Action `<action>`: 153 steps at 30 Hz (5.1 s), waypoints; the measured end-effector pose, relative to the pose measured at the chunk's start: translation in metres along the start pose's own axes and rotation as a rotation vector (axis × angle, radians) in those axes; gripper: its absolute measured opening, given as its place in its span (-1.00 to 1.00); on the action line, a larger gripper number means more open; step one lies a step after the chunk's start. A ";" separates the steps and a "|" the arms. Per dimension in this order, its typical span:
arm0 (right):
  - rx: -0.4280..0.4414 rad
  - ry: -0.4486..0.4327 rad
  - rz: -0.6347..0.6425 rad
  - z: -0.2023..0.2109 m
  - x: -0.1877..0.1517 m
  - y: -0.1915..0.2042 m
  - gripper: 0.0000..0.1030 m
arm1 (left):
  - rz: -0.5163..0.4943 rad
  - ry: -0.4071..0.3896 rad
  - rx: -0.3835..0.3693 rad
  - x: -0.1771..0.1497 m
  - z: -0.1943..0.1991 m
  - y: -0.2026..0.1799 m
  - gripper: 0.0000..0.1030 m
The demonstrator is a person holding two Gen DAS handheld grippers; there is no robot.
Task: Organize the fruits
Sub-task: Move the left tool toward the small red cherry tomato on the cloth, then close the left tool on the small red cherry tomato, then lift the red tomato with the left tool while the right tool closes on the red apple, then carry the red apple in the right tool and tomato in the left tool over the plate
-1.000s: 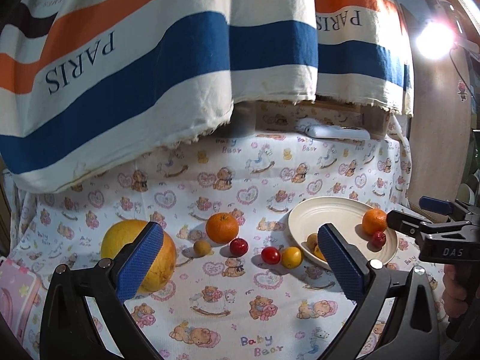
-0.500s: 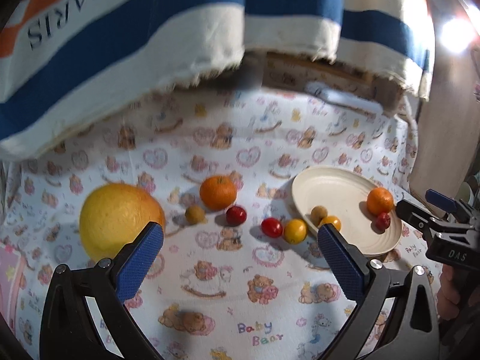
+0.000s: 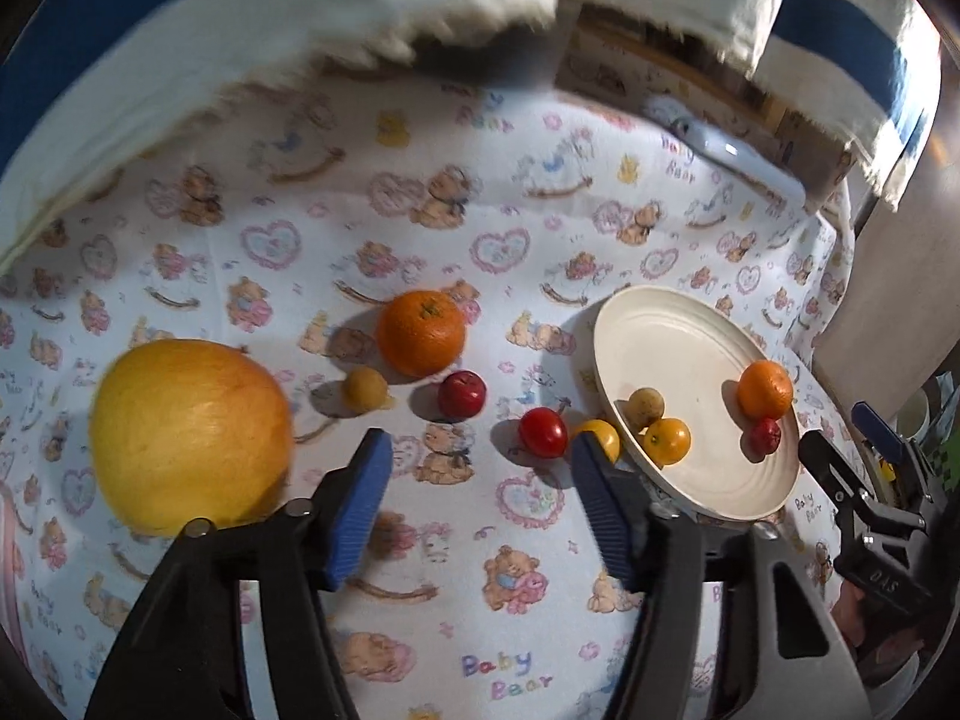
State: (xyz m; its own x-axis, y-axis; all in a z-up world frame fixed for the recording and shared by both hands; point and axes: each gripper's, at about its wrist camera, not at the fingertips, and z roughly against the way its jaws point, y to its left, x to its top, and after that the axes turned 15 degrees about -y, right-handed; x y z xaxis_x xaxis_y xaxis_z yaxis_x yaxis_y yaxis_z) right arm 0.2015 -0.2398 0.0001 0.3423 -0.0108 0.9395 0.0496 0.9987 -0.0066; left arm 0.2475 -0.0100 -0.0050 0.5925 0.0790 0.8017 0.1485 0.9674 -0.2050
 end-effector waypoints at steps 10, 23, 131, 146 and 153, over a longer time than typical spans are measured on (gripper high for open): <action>-0.005 0.021 -0.013 -0.004 -0.002 -0.002 0.99 | 0.054 0.053 0.049 0.003 -0.031 -0.015 -0.10; -0.010 0.040 -0.007 -0.007 -0.005 0.000 0.99 | 0.050 0.086 0.119 -0.004 -0.060 -0.030 -0.31; 0.286 0.133 0.038 -0.004 0.040 0.110 -0.46 | 0.032 -0.389 0.169 0.029 0.137 0.071 -0.59; 0.161 -0.125 -0.083 0.073 0.056 0.015 -0.46 | -0.159 -0.402 -0.025 0.000 0.150 -0.021 -0.59; 0.143 -0.121 -0.092 0.065 0.047 0.002 -0.46 | -0.195 -0.389 -0.044 -0.009 0.143 -0.034 -0.59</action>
State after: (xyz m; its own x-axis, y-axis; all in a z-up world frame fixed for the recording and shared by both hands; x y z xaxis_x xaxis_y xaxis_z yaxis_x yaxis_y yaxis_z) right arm 0.1571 -0.2349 0.0666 0.2265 -0.1047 0.9684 -0.0612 0.9907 0.1214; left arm 0.1236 -0.0088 0.0749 0.2085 -0.0110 0.9780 0.2664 0.9628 -0.0460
